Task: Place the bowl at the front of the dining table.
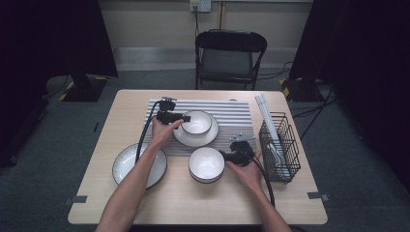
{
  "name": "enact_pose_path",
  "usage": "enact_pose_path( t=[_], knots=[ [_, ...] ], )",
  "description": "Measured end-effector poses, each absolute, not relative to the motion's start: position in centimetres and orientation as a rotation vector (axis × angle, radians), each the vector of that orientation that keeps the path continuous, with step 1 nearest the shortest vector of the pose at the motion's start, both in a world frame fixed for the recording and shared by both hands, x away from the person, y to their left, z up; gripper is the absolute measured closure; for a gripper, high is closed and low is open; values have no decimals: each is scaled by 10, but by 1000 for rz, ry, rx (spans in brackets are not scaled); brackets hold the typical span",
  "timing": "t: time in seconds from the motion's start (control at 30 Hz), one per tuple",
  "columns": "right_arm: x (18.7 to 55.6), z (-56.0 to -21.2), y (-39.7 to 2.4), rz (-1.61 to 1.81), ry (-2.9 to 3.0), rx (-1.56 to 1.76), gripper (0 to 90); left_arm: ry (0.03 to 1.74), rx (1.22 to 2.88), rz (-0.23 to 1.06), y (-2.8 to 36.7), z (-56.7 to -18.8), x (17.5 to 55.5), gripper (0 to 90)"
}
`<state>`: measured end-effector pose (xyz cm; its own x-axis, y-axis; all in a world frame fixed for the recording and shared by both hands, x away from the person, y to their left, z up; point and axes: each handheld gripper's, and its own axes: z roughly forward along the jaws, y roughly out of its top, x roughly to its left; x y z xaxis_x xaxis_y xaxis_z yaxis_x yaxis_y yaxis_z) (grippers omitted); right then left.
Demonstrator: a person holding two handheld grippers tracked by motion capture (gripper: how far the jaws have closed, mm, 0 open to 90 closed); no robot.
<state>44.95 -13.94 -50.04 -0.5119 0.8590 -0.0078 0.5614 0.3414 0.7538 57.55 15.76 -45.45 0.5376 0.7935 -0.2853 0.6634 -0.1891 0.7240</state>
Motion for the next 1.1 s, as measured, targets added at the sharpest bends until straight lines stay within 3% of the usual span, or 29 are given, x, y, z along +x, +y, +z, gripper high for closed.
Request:
enact_pose_path(
  t=[0.47, 1.1],
  knots=[
    [449, -500, -139, 997, 2206, 1248, 297, 1138, 1921, 219, 162, -444, 564, 265],
    [450, -500, -139, 997, 2206, 1248, 297, 1058, 1885, 240, 186, -422, 545, 214]
  ],
)
